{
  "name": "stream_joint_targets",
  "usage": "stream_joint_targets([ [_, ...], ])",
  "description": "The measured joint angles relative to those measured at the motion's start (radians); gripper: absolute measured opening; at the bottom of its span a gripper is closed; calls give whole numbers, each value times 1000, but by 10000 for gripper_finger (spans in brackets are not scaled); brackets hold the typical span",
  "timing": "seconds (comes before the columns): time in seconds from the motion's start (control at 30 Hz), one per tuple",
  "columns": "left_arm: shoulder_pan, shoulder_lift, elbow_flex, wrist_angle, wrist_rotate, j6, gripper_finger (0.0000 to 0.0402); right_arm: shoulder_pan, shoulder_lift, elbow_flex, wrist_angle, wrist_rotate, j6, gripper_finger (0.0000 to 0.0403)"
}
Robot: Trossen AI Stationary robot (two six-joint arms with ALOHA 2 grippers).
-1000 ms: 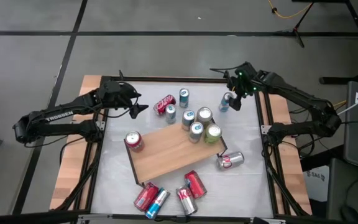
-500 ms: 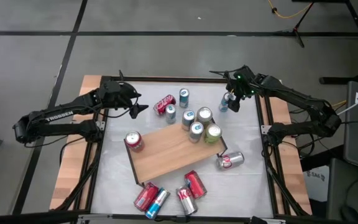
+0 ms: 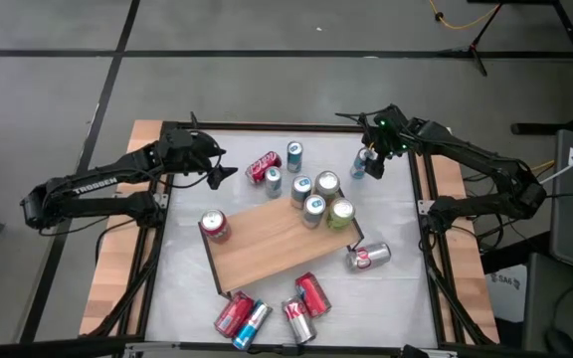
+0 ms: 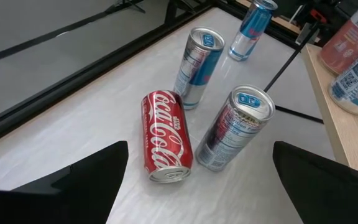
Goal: Place canned beverage on shelf
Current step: Put the blue soda can on the shelf aligned with the other blue soda cans
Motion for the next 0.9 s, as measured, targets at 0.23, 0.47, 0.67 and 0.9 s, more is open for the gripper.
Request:
stream_joint_targets([
  [0.23, 0, 0, 0, 0, 0, 0, 395, 0, 0, -8, 8, 0, 0, 335],
  [0.47, 0, 0, 0, 0, -1, 0, 395, 0, 2, -31, 38, 0, 9, 335],
  [0.67, 0, 0, 0, 0, -1, 0, 395, 0, 6, -31, 47, -1, 11, 330],
  [0.9, 0, 0, 0, 0, -1, 0, 395, 0, 28, -30, 43, -9, 12, 252],
])
